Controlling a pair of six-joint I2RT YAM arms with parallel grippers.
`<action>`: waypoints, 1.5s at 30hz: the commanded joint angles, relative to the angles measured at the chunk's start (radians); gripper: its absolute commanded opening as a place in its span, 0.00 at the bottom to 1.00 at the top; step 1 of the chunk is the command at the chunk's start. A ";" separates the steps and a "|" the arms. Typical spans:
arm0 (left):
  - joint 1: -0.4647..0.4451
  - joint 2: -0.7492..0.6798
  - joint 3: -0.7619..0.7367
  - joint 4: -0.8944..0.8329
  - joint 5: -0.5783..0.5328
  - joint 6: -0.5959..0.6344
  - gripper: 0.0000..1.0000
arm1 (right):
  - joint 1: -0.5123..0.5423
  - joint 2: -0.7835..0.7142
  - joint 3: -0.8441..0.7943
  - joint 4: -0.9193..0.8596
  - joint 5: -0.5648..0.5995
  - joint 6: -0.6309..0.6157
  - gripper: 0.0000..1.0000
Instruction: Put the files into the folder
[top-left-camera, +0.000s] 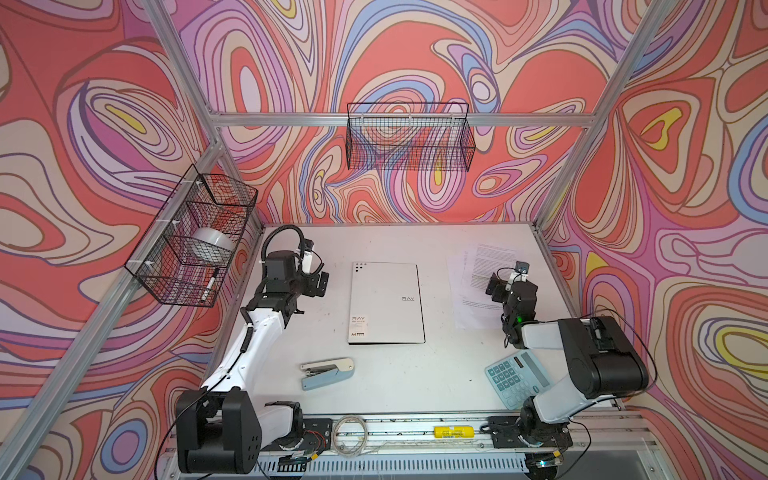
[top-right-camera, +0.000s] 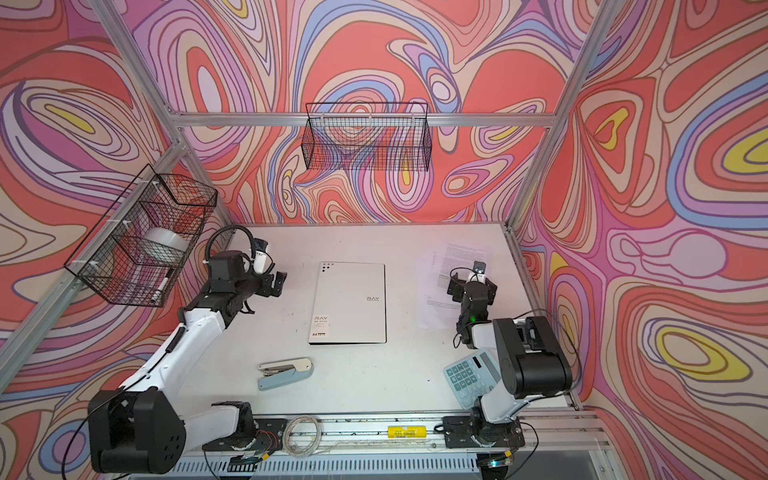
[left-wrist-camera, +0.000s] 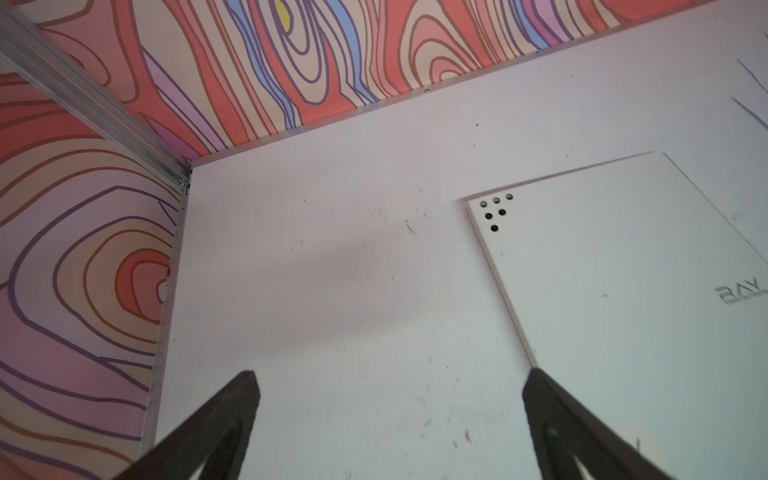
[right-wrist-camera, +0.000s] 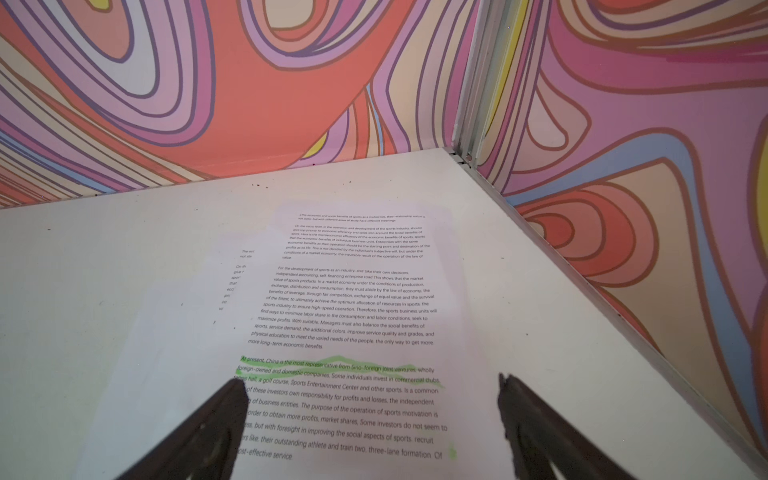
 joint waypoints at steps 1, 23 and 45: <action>-0.027 -0.063 0.092 -0.351 0.067 0.097 1.00 | 0.000 -0.102 0.107 -0.273 0.013 0.078 0.98; -0.752 0.249 0.119 -0.488 -0.409 0.306 1.00 | 0.016 -0.245 0.409 -1.264 -0.592 0.410 0.98; -0.885 0.289 -0.167 -0.026 -0.579 0.377 1.00 | 0.019 -0.263 0.394 -1.213 -0.801 0.437 0.99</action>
